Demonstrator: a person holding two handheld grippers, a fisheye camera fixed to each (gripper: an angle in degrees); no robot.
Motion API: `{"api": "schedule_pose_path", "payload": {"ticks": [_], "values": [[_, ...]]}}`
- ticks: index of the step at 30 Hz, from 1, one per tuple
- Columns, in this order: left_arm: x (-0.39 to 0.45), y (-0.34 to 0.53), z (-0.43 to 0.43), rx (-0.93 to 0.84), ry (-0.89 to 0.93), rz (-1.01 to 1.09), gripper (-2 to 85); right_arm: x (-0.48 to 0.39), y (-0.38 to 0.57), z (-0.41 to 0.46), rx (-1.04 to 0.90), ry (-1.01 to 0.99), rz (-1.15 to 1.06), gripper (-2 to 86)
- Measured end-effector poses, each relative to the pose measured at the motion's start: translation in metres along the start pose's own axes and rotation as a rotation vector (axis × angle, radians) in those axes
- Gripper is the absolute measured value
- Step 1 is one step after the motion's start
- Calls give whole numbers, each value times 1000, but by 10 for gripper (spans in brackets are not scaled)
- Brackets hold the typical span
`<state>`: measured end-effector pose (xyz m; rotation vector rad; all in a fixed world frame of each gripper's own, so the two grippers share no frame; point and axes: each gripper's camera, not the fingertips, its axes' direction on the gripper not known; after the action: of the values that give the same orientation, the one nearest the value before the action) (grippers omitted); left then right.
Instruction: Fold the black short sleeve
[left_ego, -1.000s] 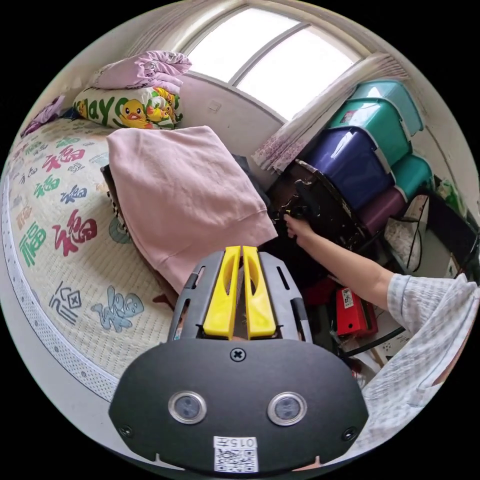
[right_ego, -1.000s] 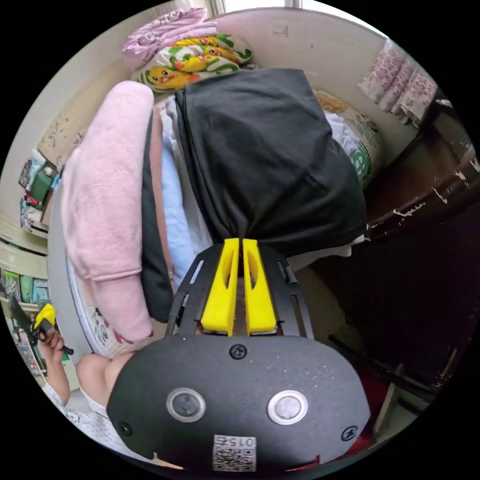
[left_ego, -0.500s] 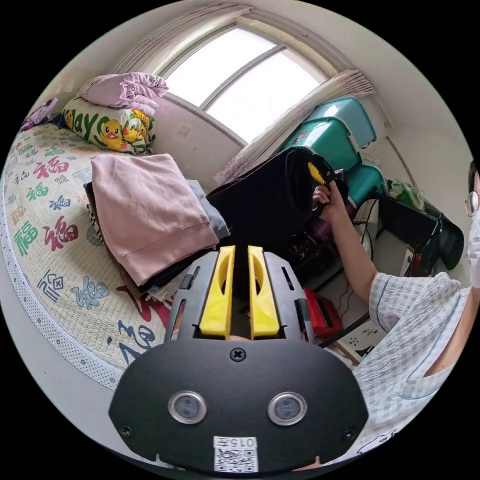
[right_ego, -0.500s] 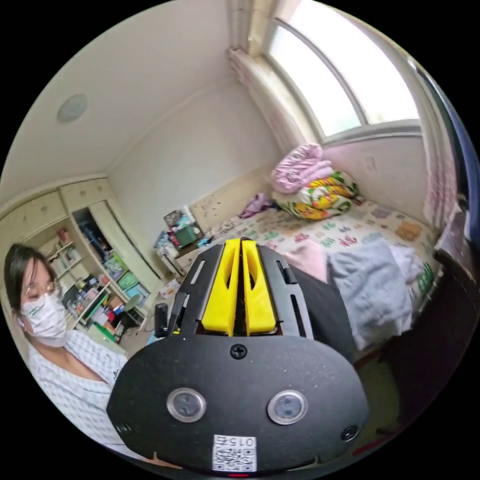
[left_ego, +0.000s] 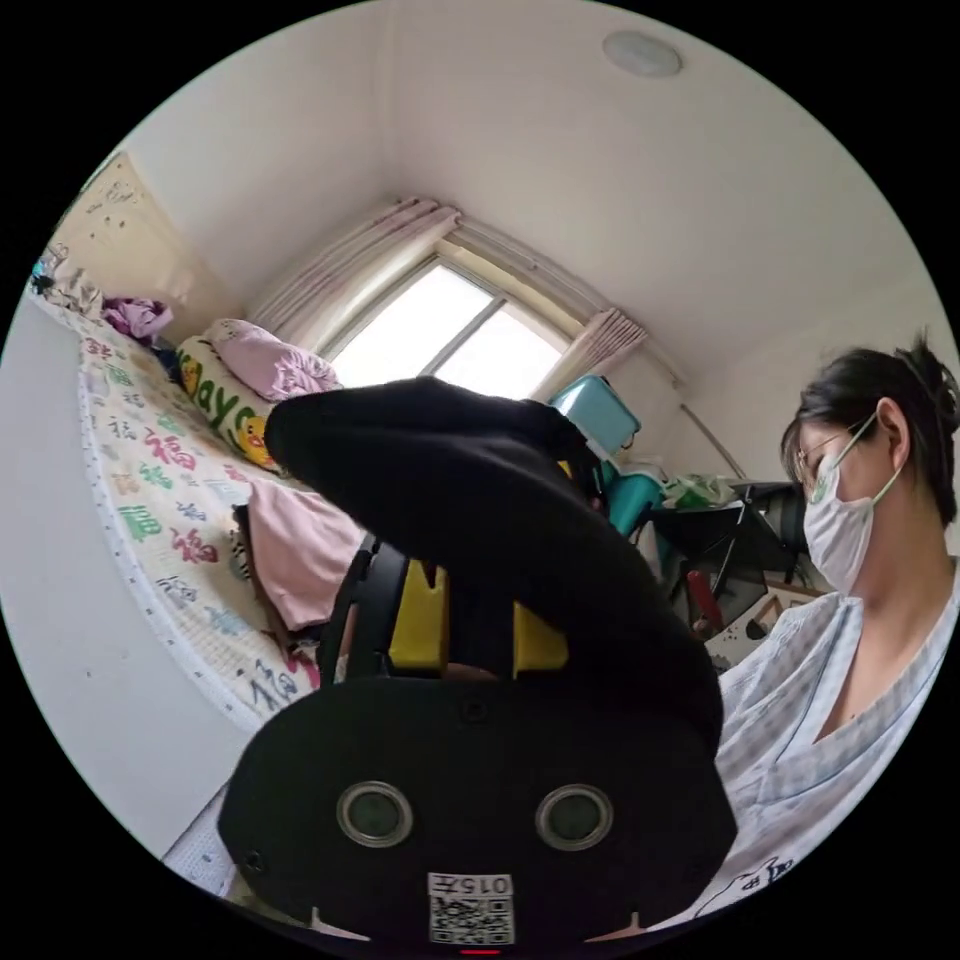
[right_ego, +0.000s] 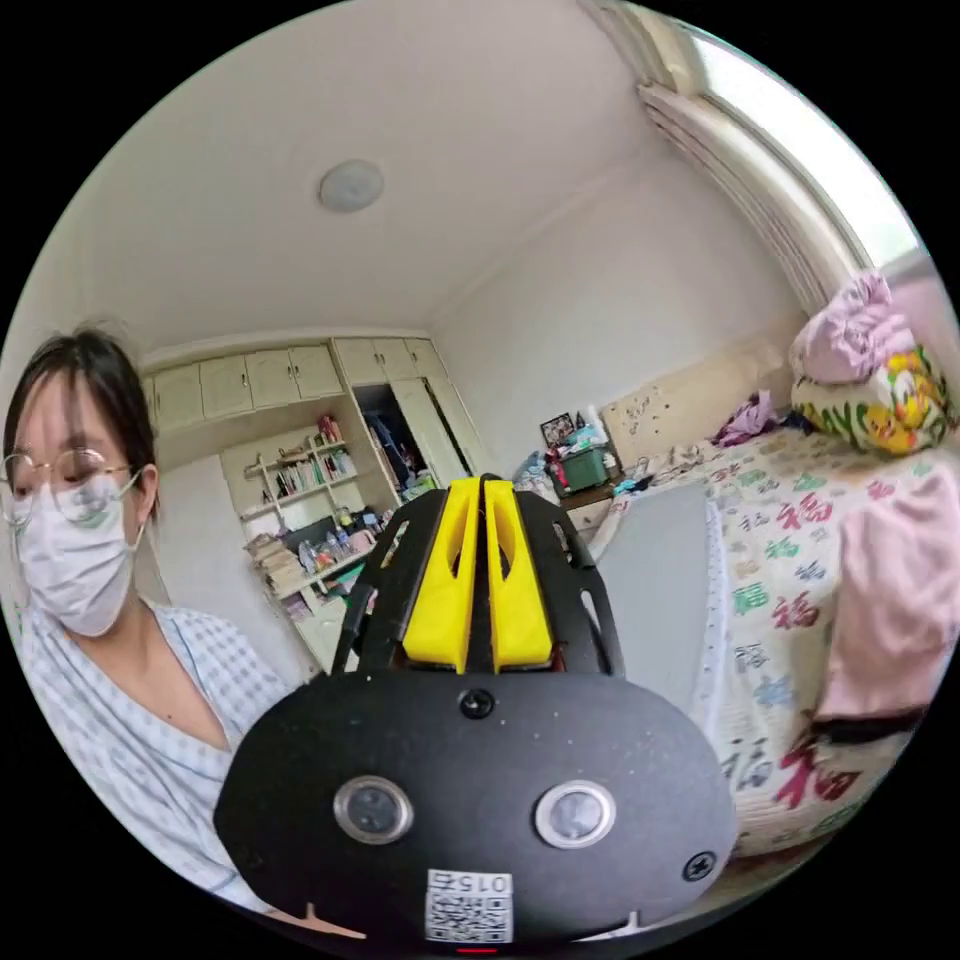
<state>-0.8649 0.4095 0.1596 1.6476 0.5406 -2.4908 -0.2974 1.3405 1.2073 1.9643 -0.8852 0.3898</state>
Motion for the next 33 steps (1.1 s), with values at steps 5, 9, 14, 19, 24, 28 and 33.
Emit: {"api": "schedule_pose_path", "payload": {"ticks": [5,9,14,19,24,28,33], "values": [[-8,36,-97,-34,-363,26,79,43,83,56,127,-253,303,-2],[-16,60,-141,-104,-666,41,86,67,119,85,29,-223,420,-2],[-47,102,-162,-199,-828,-42,97,108,154,97,-77,-294,532,-2],[-74,120,-171,-117,-856,-135,99,135,157,77,-111,-219,539,-1],[-112,123,-137,-143,-413,-167,108,154,163,77,-118,-174,568,0],[-153,137,-96,-174,-275,-215,87,162,161,88,-132,-226,558,0],[-194,160,-68,-155,-92,-277,-1,174,157,87,-135,-240,546,1]]}}
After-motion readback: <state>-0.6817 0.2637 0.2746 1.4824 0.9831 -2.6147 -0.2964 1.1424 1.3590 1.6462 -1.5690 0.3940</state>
